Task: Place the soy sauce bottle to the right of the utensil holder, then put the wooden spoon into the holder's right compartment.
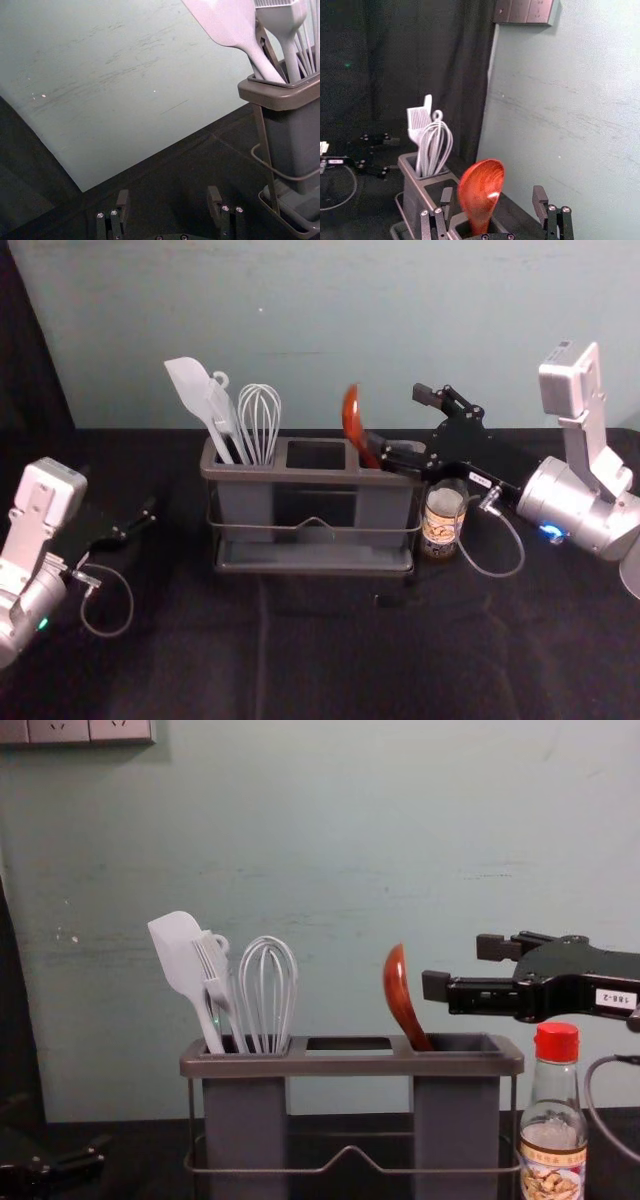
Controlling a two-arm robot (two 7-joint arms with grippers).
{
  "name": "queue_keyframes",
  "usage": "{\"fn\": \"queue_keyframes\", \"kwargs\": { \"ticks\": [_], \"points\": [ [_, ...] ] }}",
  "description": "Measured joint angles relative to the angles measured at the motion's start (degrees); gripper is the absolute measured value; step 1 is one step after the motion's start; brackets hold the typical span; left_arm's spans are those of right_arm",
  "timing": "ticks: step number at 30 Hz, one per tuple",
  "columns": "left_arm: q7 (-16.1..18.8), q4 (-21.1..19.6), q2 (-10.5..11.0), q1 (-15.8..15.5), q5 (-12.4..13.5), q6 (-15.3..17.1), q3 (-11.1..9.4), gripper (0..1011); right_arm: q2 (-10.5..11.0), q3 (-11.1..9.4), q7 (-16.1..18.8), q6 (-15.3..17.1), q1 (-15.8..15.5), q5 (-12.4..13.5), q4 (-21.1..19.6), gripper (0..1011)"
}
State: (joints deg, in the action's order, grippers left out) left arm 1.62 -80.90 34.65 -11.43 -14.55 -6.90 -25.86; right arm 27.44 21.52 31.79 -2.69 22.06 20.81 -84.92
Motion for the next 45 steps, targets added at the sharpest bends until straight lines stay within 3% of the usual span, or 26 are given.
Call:
{"fn": "queue_keyframes", "kwargs": {
  "ticks": [3, 11, 17, 23, 26, 31, 40, 45],
  "points": [
    [0.0, 0.0, 0.0, 0.0, 0.0, 0.0, 0.0, 1011, 0.5, -0.8, -1.9, -0.8, -1.7, -0.6, -2.5, 1004],
    [0.0, 0.0, 0.0, 0.0, 0.0, 0.0, 0.0, 1011, 1.7, -5.2, -7.2, -2.0, -9.1, -0.4, -10.8, 1004],
    [0.0, 0.0, 0.0, 0.0, 0.0, 0.0, 0.0, 1012, 1.4, -10.8, -12.4, -3.1, -18.1, 0.3, -17.4, 1004],
    [0.0, 0.0, 0.0, 0.0, 0.0, 0.0, 0.0, 1011, -0.2, -14.5, -16.9, -3.4, -25.9, 0.3, -20.4, 1004],
    [0.0, 0.0, 0.0, 0.0, 0.0, 0.0, 0.0, 1011, -0.7, -15.1, -17.7, -3.8, -28.2, 0.0, -20.6, 1004],
    [0.0, 0.0, 0.0, 0.0, 0.0, 0.0, 0.0, 1012, -2.1, -15.4, -19.7, -6.5, -32.2, -3.3, -20.3, 1004],
    [0.0, 0.0, 0.0, 0.0, 0.0, 0.0, 0.0, 1011, -5.3, -14.6, -22.2, -7.9, -33.4, -7.5, -16.1, 1004],
    [0.0, 0.0, 0.0, 0.0, 0.0, 0.0, 0.0, 1011, -8.2, -14.6, -24.5, -8.1, -33.5, -9.0, -13.1, 1004]
  ]
}}
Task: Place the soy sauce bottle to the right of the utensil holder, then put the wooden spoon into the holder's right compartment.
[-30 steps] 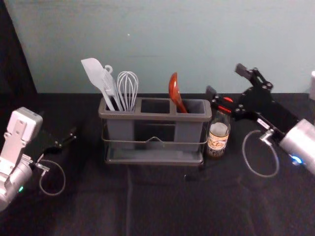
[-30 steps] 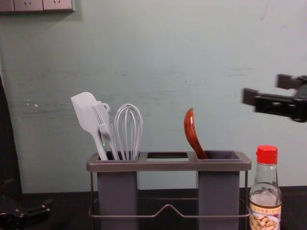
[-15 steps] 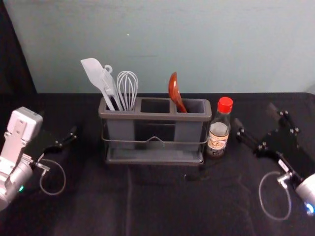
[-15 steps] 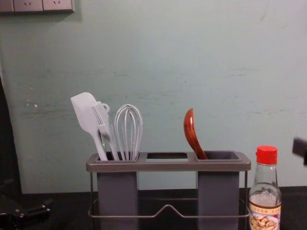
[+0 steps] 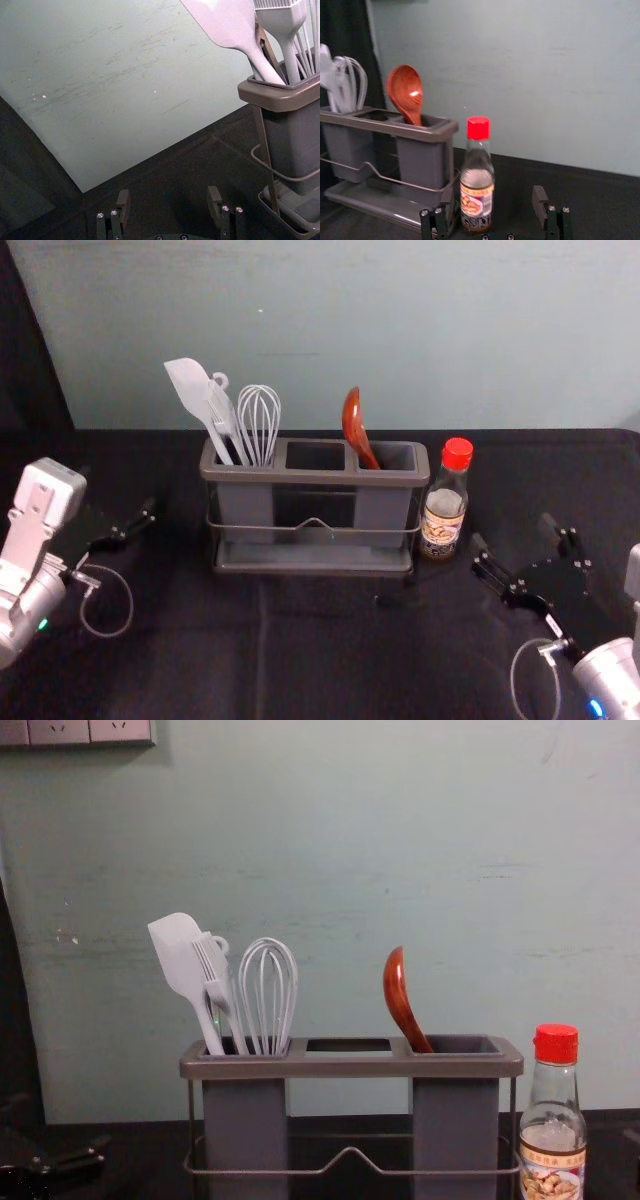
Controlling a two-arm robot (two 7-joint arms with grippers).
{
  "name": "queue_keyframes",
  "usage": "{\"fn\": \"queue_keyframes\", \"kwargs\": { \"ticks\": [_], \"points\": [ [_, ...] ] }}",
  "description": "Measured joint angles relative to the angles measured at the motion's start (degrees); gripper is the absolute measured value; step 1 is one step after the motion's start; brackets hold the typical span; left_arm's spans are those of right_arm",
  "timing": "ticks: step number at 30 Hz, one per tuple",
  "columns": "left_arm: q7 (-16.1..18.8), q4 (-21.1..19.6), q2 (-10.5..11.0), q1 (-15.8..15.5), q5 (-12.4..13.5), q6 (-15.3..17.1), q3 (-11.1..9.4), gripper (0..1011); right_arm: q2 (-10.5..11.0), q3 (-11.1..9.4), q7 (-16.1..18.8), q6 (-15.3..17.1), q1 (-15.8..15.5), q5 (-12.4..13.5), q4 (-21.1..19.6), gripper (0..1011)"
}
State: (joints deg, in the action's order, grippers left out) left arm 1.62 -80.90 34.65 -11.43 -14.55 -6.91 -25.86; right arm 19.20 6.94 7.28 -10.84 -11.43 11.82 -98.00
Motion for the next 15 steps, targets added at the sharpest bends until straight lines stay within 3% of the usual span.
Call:
{"fn": "queue_keyframes", "kwargs": {
  "ticks": [6, 15],
  "points": [
    [0.0, 0.0, 0.0, 0.0, 0.0, 0.0, 0.0, 1011, -2.1, -0.4, -1.4, -0.6, -0.2, -1.4, 1.5, 1004],
    [0.0, 0.0, 0.0, 0.0, 0.0, 0.0, 0.0, 1011, -2.4, -0.4, 0.2, -1.2, 0.1, -1.6, 2.1, 1004]
  ]
}}
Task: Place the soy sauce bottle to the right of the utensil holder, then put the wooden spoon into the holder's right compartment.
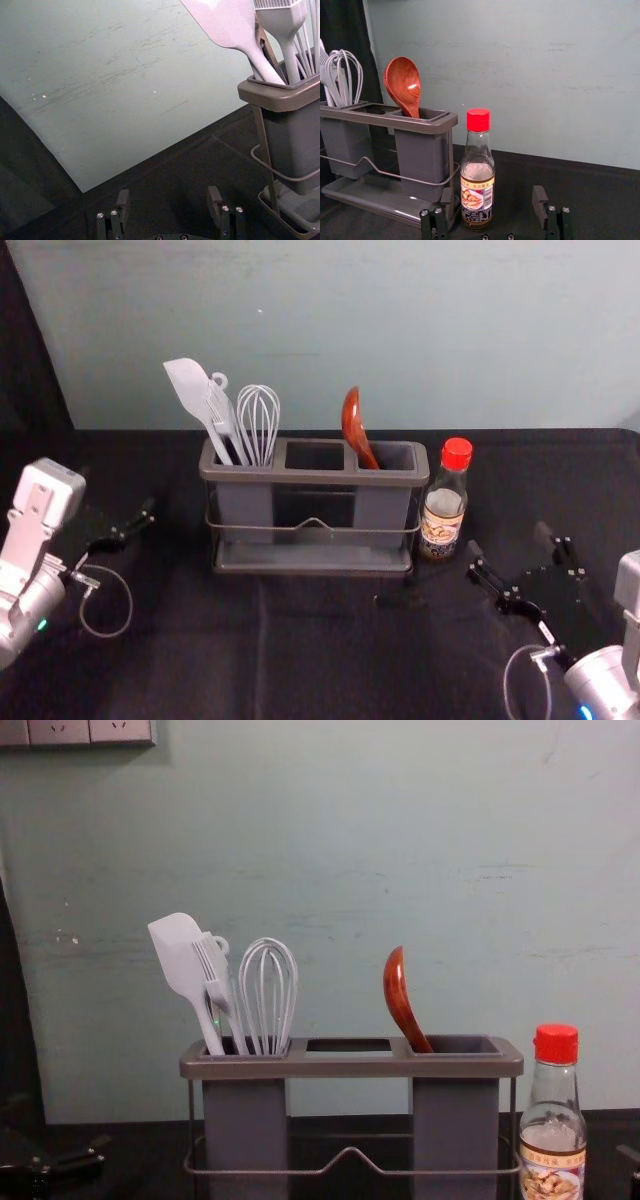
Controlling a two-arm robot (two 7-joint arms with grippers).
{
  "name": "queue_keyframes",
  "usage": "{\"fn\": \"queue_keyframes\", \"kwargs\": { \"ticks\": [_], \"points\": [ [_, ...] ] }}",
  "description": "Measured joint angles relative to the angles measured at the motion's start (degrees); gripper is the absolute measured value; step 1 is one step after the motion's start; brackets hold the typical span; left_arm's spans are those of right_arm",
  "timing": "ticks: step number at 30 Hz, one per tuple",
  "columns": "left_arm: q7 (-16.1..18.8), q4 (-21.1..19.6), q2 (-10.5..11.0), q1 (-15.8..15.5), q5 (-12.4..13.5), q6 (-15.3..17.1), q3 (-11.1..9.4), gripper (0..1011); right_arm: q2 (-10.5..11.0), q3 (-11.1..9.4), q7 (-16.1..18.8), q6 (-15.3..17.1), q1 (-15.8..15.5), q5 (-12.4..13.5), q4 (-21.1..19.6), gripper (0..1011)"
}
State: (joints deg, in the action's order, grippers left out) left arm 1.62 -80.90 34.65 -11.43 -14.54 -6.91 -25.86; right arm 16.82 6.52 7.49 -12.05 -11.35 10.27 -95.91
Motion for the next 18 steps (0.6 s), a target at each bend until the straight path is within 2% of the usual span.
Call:
{"fn": "queue_keyframes", "kwargs": {
  "ticks": [18],
  "points": [
    [0.0, 0.0, 0.0, 0.0, 0.0, 0.0, 0.0, 1011, 0.1, 0.0, -0.3, 0.2, -0.1, 0.1, -0.2, 1004]
  ]
}}
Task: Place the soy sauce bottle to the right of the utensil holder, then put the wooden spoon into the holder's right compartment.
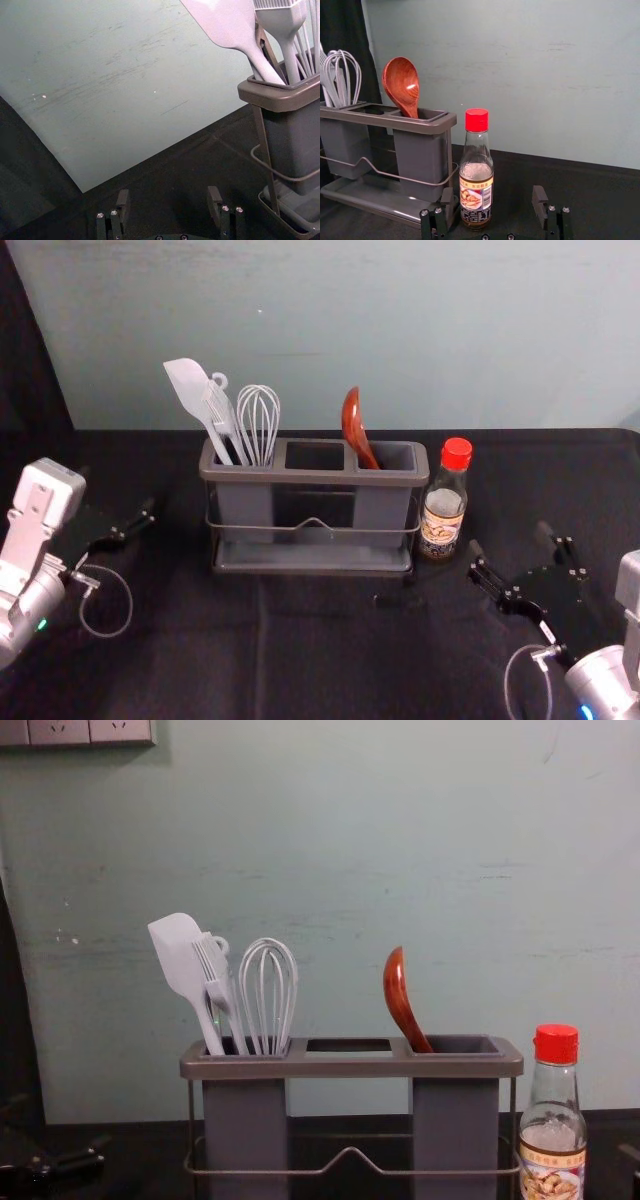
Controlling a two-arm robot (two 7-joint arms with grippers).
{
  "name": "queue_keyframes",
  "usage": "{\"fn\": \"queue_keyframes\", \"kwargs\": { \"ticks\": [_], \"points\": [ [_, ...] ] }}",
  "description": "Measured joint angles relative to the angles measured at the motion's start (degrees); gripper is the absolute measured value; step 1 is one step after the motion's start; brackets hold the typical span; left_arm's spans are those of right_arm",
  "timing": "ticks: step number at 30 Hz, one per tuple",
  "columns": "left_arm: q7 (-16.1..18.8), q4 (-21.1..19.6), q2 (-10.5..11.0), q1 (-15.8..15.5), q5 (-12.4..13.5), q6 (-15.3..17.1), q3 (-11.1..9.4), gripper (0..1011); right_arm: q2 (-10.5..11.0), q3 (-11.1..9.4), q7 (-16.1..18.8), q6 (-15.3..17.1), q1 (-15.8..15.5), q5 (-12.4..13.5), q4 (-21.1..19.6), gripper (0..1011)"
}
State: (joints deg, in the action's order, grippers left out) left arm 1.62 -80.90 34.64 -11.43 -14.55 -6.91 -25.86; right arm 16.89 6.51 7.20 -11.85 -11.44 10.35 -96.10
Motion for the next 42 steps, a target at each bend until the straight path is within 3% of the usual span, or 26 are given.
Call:
{"fn": "queue_keyframes", "kwargs": {
  "ticks": [42],
  "points": [
    [0.0, 0.0, 0.0, 0.0, 0.0, 0.0, 0.0, 1011, 0.0, 0.0, -0.2, 0.1, 0.0, 0.0, -0.1, 1004]
  ]
}}
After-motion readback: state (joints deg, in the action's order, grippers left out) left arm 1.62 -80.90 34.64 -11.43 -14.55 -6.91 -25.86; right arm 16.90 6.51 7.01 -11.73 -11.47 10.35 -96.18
